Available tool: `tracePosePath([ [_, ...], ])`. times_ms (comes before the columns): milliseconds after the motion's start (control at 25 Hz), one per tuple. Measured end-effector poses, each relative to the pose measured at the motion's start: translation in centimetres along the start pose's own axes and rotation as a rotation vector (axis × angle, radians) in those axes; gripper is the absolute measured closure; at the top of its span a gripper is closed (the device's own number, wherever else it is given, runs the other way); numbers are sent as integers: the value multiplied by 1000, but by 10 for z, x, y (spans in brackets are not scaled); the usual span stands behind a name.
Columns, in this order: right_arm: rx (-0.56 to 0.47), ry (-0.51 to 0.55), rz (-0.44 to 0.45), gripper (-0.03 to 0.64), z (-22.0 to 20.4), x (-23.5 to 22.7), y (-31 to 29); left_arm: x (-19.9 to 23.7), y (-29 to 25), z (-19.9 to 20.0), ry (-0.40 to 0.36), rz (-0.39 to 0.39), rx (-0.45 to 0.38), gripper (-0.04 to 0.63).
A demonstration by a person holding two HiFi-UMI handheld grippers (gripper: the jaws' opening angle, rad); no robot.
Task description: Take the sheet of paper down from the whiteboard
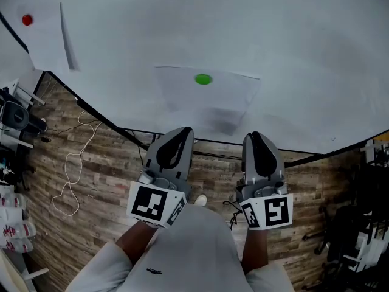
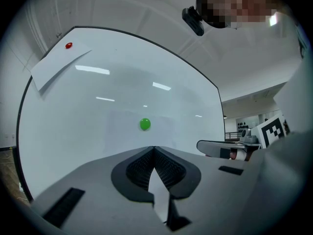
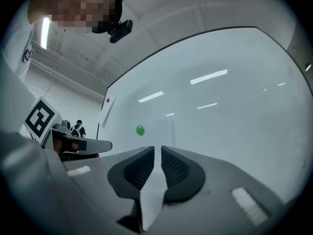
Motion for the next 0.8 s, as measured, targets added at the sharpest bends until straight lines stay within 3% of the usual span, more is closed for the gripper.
tracePosePath([
  [280,-6,16,18,534,13,-12,-21,2,-17,7,0,-4,-7,589],
  [800,52,26,48,526,16,-31,-66,13,-34,14,6,15,-16,589],
])
Point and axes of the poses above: the fingertips, and each gripper's own axes: y backward along the fingers, x to its left, z out of its top, the point moved 3 cm from there along y, backward along the fingers, and after that the axes turned 11 degrees about x, right-handed, at the moved point
